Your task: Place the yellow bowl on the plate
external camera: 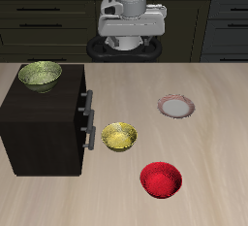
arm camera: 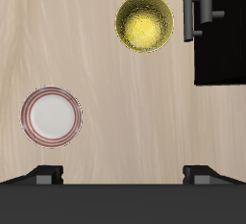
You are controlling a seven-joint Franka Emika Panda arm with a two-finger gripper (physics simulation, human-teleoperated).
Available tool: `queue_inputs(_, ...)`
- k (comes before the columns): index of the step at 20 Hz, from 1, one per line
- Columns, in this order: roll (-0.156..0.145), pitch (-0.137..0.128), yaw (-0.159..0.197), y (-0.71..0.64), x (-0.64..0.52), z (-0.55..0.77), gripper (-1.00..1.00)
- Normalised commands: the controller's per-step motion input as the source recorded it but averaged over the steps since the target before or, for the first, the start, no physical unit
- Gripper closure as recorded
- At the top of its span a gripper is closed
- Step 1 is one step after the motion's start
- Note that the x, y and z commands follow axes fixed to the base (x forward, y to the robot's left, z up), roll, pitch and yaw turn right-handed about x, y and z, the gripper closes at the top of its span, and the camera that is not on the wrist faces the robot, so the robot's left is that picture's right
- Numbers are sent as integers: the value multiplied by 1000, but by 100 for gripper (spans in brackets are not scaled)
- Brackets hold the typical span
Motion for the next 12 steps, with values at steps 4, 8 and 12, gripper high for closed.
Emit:
queue_inputs(4, -26, -12, 5, 63, 323, 27, -100)
queue_inputs(8, -11, 7, 8, 69, 159, 21, -100)
queue_inputs(12, -5, 8, 16, 98, 381, -33, -100)
